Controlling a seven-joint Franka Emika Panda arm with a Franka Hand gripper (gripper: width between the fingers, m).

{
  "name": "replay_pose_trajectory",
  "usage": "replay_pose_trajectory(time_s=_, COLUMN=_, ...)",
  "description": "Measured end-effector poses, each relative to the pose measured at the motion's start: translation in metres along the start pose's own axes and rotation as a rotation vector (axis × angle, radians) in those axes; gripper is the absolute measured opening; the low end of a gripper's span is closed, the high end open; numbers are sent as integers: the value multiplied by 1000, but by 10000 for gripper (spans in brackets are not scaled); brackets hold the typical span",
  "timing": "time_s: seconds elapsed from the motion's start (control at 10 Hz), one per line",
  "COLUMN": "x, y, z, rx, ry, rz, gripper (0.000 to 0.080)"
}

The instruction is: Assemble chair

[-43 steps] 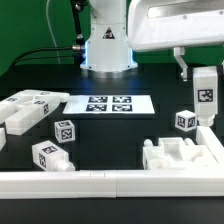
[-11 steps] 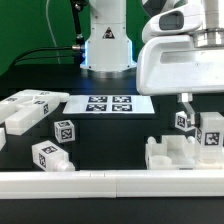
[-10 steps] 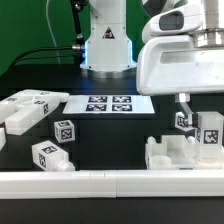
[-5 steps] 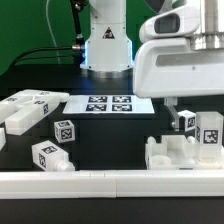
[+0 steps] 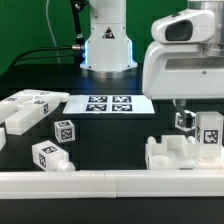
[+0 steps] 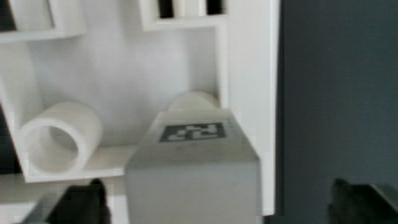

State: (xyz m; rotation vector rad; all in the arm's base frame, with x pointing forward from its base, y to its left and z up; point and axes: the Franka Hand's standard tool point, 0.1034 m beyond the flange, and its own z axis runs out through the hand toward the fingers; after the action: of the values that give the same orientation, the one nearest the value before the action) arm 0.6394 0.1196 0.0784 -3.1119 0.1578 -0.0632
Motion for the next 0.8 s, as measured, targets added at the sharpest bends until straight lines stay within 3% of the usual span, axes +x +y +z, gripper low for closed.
replay_pose_trajectory(time_s=0.1, x=0, y=0, z=0, rx=0, ry=0, rz=-1, gripper=512)
replay_pose_trajectory(time_s=0.2, x=0, y=0, z=0, rx=0, ry=0, rz=30, gripper=329)
replay_pose_trajectory(time_s=0.3, x=0, y=1, z=0, rx=-1, ry=0, rz=126, gripper=285)
replay_pose_trajectory(time_s=0.6, x=1, y=2, z=1, rx=5, ry=3, rz=309, gripper=285)
replay_pose_trajectory(time_s=0.8, x=8, y=5, z=2, rx=63, ry=7, rz=631, gripper=285)
